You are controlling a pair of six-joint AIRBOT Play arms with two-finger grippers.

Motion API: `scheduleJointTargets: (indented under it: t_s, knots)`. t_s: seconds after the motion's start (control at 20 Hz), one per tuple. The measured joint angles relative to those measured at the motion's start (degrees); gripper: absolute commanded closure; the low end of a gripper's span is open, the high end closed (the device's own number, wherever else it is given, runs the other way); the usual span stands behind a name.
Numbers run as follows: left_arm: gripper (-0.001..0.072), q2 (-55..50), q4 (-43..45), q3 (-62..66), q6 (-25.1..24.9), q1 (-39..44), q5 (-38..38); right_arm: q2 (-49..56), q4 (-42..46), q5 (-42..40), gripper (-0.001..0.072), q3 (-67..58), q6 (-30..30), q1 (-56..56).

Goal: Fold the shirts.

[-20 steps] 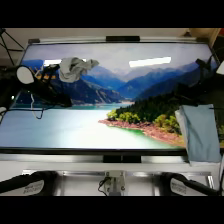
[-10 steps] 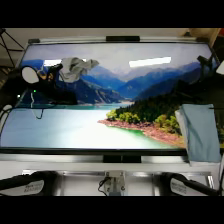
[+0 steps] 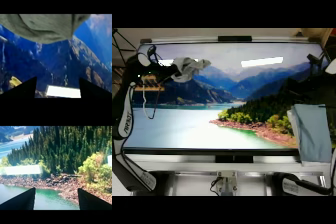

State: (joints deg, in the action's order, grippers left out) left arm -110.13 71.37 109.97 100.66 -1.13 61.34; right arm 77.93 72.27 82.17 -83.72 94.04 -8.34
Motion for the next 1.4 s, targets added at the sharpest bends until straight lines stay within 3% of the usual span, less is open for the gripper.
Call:
scheduleJointTargets:
  t_s: [0.2, 0.5, 0.55, 0.6, 0.65, 0.7, 0.9, 1.2, 1.4]
  knots:
    - [0.0084, -8.87, -2.69, 5.55, 3.58, -1.84, -2.82, 0.11, -0.39, -0.09, 0.0080, 0.00, -0.17, 0.00]
    - [0.0106, -14.71, -8.87, 7.17, 2.36, -0.96, -11.85, 0.11, -0.87, -0.15, 0.0080, 0.00, -0.20, 0.00]
    - [0.0156, -15.34, -9.42, 7.17, 2.32, -0.72, -13.16, 0.11, -1.03, -0.15, 0.0080, 0.00, -0.20, 0.00]
    - [0.0412, -15.78, -9.94, 7.23, 2.43, -0.61, -14.45, 0.11, -1.18, -0.15, 0.0080, 0.00, -0.20, 0.00]
    - [0.0615, -16.11, -10.45, 7.30, 2.71, -0.59, -15.89, 0.11, -1.25, -0.15, 0.0080, 0.00, -0.20, 0.00]
    - [0.0674, -16.41, -10.99, 7.30, 2.97, -0.59, -16.68, 0.11, -1.31, -0.15, 0.0080, 0.00, -0.20, 0.00]
    - [0.0678, -14.95, -12.20, 7.30, 1.44, -0.24, -17.42, 0.11, -1.46, 0.04, 0.0080, 0.00, -0.20, 0.00]
    - [0.0678, 4.37, -12.70, 7.32, -17.29, 4.22, -11.65, -1.73, -1.99, 1.22, 0.0080, -0.72, -1.36, 0.00]
    - [0.0677, 23.34, -12.98, 7.19, -22.67, 11.15, -8.55, -9.90, 0.37, 2.01, 0.0080, -4.09, -2.62, -0.02]
